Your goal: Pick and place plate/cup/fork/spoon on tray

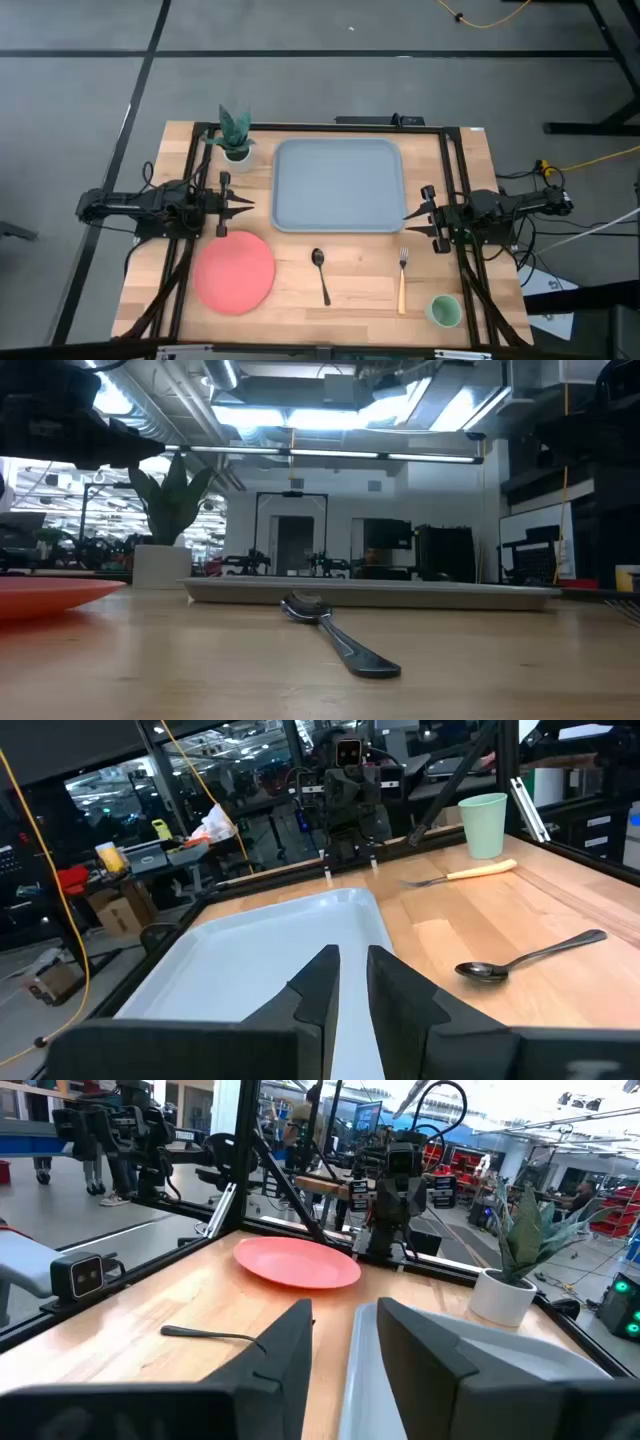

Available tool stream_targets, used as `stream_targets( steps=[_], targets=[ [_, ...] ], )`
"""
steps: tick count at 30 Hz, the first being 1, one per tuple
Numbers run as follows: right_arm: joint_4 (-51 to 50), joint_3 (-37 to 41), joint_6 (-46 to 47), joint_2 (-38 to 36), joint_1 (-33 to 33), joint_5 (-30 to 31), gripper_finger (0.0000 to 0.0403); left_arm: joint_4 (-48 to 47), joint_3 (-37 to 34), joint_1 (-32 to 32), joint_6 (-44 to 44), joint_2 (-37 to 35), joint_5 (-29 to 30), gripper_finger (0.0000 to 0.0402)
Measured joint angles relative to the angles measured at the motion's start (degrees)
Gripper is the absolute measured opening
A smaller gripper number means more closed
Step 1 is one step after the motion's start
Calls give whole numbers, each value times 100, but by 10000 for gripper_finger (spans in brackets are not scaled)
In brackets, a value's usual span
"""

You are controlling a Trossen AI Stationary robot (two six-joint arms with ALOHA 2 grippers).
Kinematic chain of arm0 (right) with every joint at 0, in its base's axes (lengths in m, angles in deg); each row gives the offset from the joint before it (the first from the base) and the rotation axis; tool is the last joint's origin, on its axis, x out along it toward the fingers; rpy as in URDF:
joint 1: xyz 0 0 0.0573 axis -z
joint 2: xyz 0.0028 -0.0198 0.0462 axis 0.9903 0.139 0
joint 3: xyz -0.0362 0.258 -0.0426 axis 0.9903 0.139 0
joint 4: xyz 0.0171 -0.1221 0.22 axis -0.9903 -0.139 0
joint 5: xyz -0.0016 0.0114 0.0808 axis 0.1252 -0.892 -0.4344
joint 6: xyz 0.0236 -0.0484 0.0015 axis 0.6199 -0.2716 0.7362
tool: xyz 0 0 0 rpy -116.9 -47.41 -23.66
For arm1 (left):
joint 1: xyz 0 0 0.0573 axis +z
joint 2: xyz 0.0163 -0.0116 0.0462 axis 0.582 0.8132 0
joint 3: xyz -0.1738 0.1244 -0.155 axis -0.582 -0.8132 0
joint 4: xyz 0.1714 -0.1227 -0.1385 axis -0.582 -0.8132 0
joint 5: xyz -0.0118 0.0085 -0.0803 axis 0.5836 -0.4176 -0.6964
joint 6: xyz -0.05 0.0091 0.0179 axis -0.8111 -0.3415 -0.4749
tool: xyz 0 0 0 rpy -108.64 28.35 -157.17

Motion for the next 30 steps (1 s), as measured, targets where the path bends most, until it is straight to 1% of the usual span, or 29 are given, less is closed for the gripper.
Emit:
stream_targets(
  steps=[7, 11, 30],
  targets=[
    [8, -1, 6, 0, 1, 16, 122, -2, 1, 2, 0, 0, 1, 49],
    [83, -1, 206, -1, 5, 347, 122, -2, 0, 0, 0, 0, 0, 49],
    [76, 0, 173, 0, 4, 348, 122, -1, 0, 0, 0, 0, 0, 49]
  ],
)
